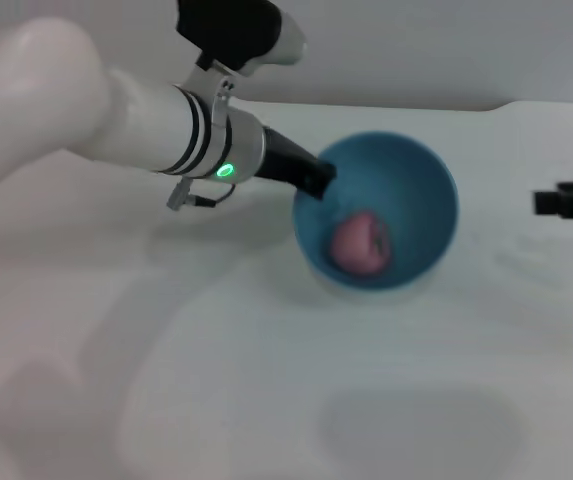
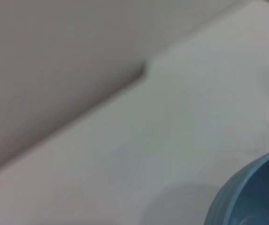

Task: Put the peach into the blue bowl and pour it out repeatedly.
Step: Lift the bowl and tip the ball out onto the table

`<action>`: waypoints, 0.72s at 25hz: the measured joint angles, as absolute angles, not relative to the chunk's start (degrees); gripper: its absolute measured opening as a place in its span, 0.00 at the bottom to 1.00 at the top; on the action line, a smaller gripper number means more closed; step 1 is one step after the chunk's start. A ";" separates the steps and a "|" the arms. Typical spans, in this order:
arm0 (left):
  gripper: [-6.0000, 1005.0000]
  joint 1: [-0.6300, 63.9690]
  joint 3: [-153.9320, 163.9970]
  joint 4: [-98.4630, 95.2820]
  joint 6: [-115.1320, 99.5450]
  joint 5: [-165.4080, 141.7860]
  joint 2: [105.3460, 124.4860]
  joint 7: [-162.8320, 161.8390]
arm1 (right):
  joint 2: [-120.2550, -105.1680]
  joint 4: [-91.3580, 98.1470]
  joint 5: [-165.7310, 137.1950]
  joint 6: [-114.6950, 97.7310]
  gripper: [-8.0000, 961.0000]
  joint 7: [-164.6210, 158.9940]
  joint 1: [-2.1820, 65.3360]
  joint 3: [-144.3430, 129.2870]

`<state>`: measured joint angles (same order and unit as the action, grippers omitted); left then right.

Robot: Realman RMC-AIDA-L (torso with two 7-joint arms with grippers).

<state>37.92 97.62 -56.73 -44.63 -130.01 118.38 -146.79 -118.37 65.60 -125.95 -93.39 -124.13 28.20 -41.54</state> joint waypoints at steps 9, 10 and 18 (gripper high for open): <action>0.01 30.38 108.94 -62.67 -21.91 -133.05 118.34 -146.61 | -118.55 65.32 -135.74 -93.59 0.56 -126.08 24.87 -32.24; 0.01 29.14 111.31 -63.61 -17.87 -134.97 118.42 -146.61 | -118.55 65.32 -136.01 -93.58 0.56 -126.09 24.57 -31.24; 0.01 24.16 124.12 -64.46 3.76 -146.13 118.86 -144.34 | -118.55 65.63 -136.30 -94.32 0.56 -125.64 22.70 -24.86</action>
